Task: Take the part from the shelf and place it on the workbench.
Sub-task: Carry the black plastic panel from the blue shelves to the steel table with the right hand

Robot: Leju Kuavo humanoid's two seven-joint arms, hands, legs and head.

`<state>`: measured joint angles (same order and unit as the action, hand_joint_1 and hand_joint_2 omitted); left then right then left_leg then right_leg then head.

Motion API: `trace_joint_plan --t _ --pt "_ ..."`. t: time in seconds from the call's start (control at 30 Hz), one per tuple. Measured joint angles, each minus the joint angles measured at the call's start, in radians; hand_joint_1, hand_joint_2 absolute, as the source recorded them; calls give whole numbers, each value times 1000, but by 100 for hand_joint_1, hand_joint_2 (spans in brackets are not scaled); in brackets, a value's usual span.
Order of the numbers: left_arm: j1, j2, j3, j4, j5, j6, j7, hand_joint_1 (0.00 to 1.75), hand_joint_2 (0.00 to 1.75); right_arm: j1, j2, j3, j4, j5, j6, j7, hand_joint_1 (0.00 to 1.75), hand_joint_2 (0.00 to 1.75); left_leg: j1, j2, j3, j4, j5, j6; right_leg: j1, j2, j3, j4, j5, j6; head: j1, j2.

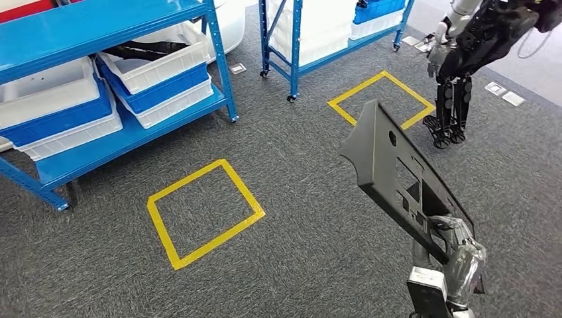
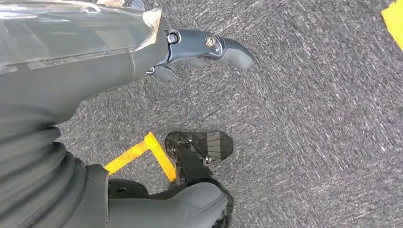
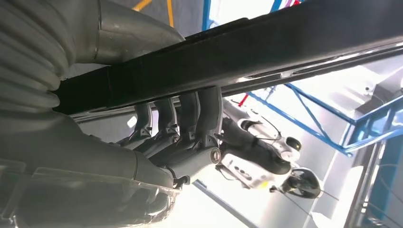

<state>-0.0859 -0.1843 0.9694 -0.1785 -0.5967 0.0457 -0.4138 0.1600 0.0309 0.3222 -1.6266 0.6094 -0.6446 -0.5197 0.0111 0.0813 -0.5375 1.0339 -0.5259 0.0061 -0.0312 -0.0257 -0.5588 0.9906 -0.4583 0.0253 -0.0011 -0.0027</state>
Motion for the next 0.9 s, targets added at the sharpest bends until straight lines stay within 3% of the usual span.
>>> trace_joint_plan --t 0.07,0.1,0.13,0.17,0.23,0.3,0.37,0.4,0.47,0.53,0.6,0.67,0.7,0.73,0.8,0.87,0.9 --pt "2 -1 8 0 10 11 4 0 175 -27 0 20 14 -33 30 -11 175 175 3 -60 -51 119 -70 -4 0 23 -5 -1 6 -13 -5 0" --pt "4 -1 11 0 15 15 5 0 175 -40 0 29 25 -48 42 -17 175 175 4 -74 -82 185 -100 -5 3 35 -8 -1 8 -16 -6 0" --pt "5 -1 15 0 19 19 6 0 175 -52 -1 38 36 -61 52 -23 175 175 4 -80 -103 230 -113 -5 5 48 -10 0 9 -19 -6 0" --pt "6 -1 19 0 23 23 6 0 175 -64 -2 45 48 -71 59 -29 175 175 4 -83 -109 241 -105 -4 7 61 -11 1 11 -20 -6 0" --pt "6 -1 27 0 30 29 6 0 175 -82 -3 54 67 -85 67 -36 175 175 5 -88 -82 182 -55 -2 7 83 -12 4 12 -21 -6 0" --pt "6 -2 33 0 35 35 6 0 175 -98 -4 63 82 -95 72 -42 175 175 10 -118 -32 75 -1 0 7 101 -14 10 12 -19 -6 0" --pt "6 -3 39 0 42 40 4 0 175 -119 -5 74 99 -105 78 -51 175 175 13 -152 -2 0 21 1 11 120 -25 18 14 -11 -5 0" --pt "6 -4 43 0 46 42 4 0 175 -128 -5 80 107 -110 82 -55 175 175 11 -159 1 -11 19 2 12 129 -32 20 17 -5 -4 0" --pt "5 -8 50 -1 52 50 3 0 175 -142 -5 89 124 -121 89 -64 175 175 7 -140 0 -17 26 13 10 143 -46 17 26 12 -4 0" --pt "6 -11 58 -2 59 64 4 0 175 -156 -4 98 143 -138 99 -77 175 175 7 -116 0 -28 36 30 10 107 -68 45 12 19 0 0" --pt "11 -13 67 -4 67 80 8 0 175 -177 -3 109 167 -159 108 -92 175 175 6 -87 0 -33 41 39 12 54 -119 150 -40 17 5 0" --pt "16 -14 77 -5 73 96 14 0 175 -193 -1 121 195 -180 115 -107 175 175 3 -57 -3 -33 42 41 11 39 -172 274 -88 19 6 0" --pt "18 -15 81 -5 74 105 18 0 175 -196 -1 128 209 -189 117 -115 175 175 2 -44 -4 -32 41 41 11 37 -178 298 -92 24 7 0" --pt "19 -17 84 -6 75 112 22 0 175 -199 0 134 222 -197 118 -120 175 175 2 -31 -3 -32 41 40 10 33 -163 281 -83 30 7 0" --pt "19 -21 89 -6 76 124 28 0 175 -208 5 146 246 -207 119 -131 175 175 1 -9 -1 -32 39 37 10 -2 -81 144 -39 40 7 0" --pt "21 -25 94 -7 76 133 33 0 175 -220 13 159 266 -215 119 -140 175 175 -5 11 1 -30 36 28 18 -41 -17 30 -9 33 6 0" --pt "21 -27 97 -7 76 138 38 0 175 -225 17 165 276 -219 119 -143 175 175 -8 20 2 -30 35 24 22 -47 -9 11 -5 27 4 0"
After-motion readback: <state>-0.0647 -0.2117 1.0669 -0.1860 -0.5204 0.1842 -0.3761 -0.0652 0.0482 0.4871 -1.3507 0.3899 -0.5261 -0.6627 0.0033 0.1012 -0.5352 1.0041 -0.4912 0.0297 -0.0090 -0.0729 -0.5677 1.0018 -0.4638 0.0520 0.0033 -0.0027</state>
